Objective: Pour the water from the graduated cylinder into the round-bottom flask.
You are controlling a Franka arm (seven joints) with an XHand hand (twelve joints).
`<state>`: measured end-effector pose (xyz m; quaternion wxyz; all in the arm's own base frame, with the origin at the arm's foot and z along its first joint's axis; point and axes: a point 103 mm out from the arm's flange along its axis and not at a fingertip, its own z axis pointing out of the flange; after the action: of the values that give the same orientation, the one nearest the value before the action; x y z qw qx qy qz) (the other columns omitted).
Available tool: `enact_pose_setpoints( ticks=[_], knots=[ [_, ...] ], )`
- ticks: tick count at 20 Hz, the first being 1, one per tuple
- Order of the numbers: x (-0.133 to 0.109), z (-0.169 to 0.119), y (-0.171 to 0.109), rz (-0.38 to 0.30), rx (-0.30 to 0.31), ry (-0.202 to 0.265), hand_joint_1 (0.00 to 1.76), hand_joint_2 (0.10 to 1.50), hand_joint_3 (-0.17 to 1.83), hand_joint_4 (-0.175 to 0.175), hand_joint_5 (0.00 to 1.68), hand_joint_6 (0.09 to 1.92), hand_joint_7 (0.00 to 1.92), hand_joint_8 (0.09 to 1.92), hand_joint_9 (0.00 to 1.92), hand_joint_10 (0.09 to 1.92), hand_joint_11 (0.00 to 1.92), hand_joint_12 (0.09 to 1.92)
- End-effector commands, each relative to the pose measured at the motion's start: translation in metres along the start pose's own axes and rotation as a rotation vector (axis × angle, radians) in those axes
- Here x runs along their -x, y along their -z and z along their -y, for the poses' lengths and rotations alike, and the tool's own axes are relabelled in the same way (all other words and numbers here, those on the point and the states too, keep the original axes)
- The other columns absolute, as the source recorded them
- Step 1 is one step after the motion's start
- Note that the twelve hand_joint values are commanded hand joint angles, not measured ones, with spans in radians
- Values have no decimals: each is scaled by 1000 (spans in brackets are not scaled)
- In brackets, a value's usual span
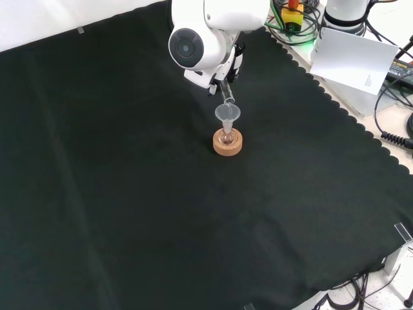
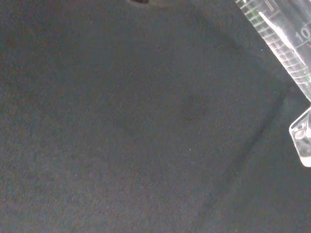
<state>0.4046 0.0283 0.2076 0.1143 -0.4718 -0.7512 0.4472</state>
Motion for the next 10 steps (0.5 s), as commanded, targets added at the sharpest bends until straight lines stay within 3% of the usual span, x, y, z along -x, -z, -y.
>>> enact_pose_setpoints(
  ticks=[1,10],
  knots=[
    [0,0,0,4,-9,-2,1129,1157,0,-147,912,1118,1464,216,1648,87,1441,620],
    [-5,1,7,19,-24,-8,1129,1157,0,-148,911,1120,1465,212,1648,87,1442,619]
  ],
)
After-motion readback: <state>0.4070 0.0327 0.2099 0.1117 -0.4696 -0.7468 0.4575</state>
